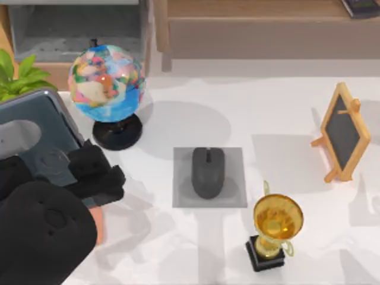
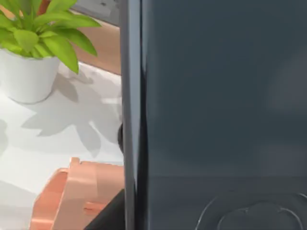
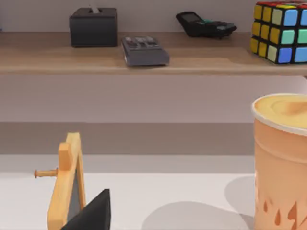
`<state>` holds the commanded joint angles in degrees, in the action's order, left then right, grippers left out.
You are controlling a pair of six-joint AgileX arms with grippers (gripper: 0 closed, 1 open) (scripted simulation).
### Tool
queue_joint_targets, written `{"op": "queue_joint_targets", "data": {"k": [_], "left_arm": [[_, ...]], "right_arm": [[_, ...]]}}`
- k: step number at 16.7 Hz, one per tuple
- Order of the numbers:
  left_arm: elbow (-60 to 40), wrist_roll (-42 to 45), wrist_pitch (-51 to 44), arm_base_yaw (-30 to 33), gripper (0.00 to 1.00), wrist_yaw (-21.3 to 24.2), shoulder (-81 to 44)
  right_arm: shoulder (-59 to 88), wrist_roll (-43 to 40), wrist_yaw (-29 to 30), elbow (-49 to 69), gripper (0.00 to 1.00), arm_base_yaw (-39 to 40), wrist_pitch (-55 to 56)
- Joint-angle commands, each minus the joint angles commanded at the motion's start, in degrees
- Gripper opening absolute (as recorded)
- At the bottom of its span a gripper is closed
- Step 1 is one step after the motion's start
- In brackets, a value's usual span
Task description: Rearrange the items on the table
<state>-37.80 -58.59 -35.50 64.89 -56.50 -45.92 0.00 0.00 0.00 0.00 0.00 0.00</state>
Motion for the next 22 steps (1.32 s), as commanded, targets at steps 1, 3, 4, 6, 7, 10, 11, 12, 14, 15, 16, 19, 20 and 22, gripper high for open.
{"op": "queue_joint_targets", "data": {"k": [1,3,4,6,7,10,11,12,14,15,16,19,20,22], "left_arm": [[0.1,0.7,2.8,-0.2,0.0,0.9,0.8],[1.2,3.3,8.2,-1.6,0.0,2.7,1.5],[2.5,5.5,10.3,-2.9,0.0,3.5,1.1],[5.7,10.6,13.3,-6.5,0.0,5.1,-0.7],[7.3,13.1,14.3,-8.5,0.0,5.6,-1.9],[9.9,19.9,15.8,-14.6,0.0,6.8,-5.5],[10.1,21.2,16.3,-16.0,0.0,7.2,-6.6],[10.0,22.0,16.8,-16.8,0.0,7.6,-7.2],[10.0,22.2,16.9,-17.0,0.0,7.7,-7.5],[10.0,22.2,16.9,-17.0,0.0,7.7,-7.5],[10.0,22.2,16.9,-17.0,0.0,7.7,-7.5],[10.0,22.2,16.9,-17.0,0.23,7.7,-7.5],[10.0,22.2,16.9,-17.0,0.3,7.7,-7.5],[10.0,22.2,16.9,-17.0,0.45,7.7,-7.5]], "right_arm": [[0.0,0.0,0.0,0.0,1.0,0.0,0.0],[0.0,0.0,0.0,0.0,1.0,0.0,0.0],[0.0,0.0,0.0,0.0,1.0,0.0,0.0],[0.0,0.0,0.0,0.0,1.0,0.0,0.0],[0.0,0.0,0.0,0.0,1.0,0.0,0.0],[0.0,0.0,0.0,0.0,1.0,0.0,0.0],[0.0,0.0,0.0,0.0,1.0,0.0,0.0],[0.0,0.0,0.0,0.0,1.0,0.0,0.0],[0.0,0.0,0.0,0.0,1.0,0.0,0.0],[0.0,0.0,0.0,0.0,1.0,0.0,0.0],[0.0,0.0,0.0,0.0,1.0,0.0,0.0],[0.0,0.0,0.0,0.0,1.0,0.0,0.0],[0.0,0.0,0.0,0.0,1.0,0.0,0.0],[0.0,0.0,0.0,0.0,1.0,0.0,0.0]]}}
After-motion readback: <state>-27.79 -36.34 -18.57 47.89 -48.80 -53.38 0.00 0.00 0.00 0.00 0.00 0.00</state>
